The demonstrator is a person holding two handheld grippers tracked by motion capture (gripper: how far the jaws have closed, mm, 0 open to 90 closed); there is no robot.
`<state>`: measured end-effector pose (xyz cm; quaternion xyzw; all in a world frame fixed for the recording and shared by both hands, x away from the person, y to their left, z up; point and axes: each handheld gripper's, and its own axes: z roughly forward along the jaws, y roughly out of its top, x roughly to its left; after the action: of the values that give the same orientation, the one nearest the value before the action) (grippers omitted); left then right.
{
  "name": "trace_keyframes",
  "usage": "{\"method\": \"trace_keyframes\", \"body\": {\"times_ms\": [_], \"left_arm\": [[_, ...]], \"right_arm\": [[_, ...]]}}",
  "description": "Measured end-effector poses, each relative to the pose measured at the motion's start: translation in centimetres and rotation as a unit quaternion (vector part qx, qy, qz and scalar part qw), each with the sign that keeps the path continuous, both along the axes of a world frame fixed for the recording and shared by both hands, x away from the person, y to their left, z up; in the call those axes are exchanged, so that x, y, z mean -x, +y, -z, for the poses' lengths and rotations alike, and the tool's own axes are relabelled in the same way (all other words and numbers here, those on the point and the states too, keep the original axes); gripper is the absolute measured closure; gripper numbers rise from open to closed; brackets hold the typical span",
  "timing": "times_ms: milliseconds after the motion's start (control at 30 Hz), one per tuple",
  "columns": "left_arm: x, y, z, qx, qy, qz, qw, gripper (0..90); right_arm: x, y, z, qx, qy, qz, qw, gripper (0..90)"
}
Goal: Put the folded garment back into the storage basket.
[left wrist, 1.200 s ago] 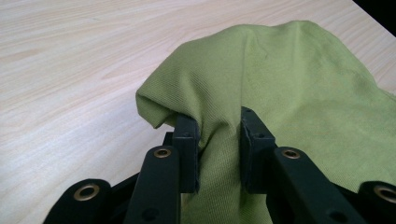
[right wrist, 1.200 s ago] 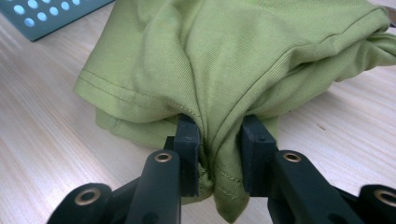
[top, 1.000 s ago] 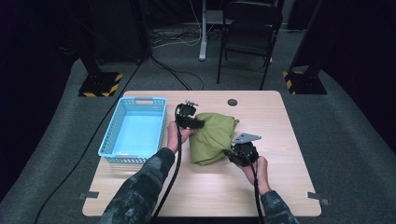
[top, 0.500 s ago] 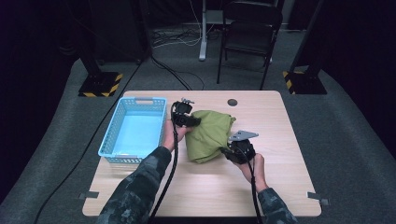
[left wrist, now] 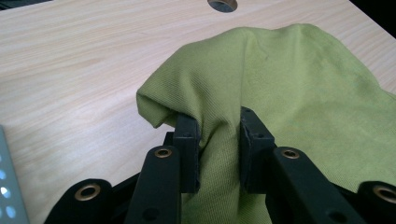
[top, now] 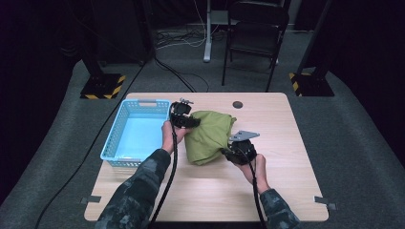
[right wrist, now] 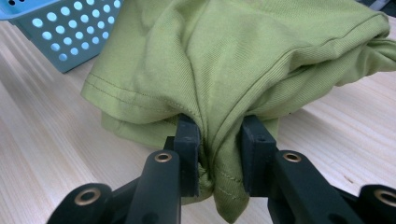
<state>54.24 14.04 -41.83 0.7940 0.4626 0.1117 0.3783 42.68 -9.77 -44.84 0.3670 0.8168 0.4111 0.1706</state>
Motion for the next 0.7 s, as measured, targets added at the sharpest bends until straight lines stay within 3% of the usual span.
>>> {"method": "trace_keyframes", "body": {"times_ms": [700], "left_arm": [[0.2, 2.1, -1.5, -0.009, -0.013, -0.016, 0.9998, 73.4]], "right_arm": [[-0.7, 1.9, -1.2, -0.007, -0.008, -0.019, 0.9998, 71.9]]}}
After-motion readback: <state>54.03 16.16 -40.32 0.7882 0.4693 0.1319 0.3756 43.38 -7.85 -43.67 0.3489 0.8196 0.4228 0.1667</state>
